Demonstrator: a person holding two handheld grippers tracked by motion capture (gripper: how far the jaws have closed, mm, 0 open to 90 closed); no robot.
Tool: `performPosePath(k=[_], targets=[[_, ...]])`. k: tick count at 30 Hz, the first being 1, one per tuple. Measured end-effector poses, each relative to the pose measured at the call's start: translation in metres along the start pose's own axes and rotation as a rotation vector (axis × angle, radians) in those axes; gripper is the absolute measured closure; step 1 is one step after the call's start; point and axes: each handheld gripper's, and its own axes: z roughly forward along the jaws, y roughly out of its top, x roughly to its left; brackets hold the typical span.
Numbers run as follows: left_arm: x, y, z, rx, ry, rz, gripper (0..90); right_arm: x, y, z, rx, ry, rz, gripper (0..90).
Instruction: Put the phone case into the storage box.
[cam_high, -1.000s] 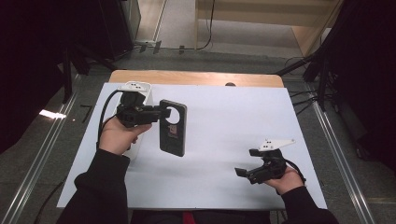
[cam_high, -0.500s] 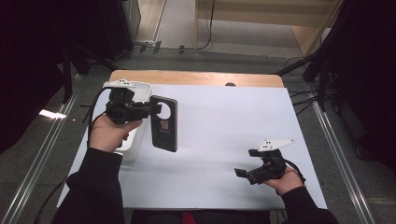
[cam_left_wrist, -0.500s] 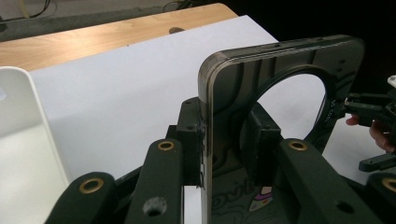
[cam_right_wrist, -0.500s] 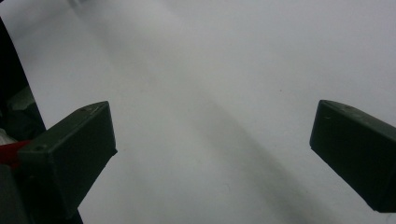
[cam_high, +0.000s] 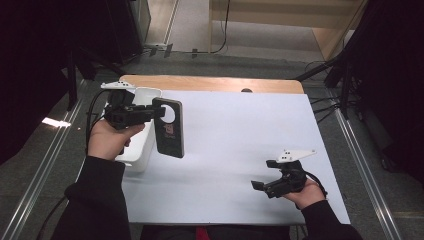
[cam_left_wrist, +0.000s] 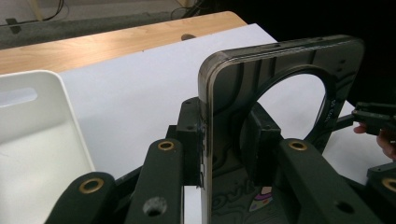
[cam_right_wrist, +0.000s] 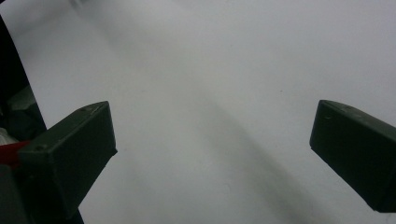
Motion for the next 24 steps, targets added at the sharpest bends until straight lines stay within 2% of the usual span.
performPosePath(k=[12,24], targets=[[0.018,0.009,0.004,-0.005,0.012,-0.013,70.9,0.0,-0.001,0.0,0.003,0.003,0.006,0.0],[0.026,0.028,0.008,-0.019,0.019,-0.004,70.9,0.0,-0.001,-0.001,0.0,0.008,0.011,0.0]])
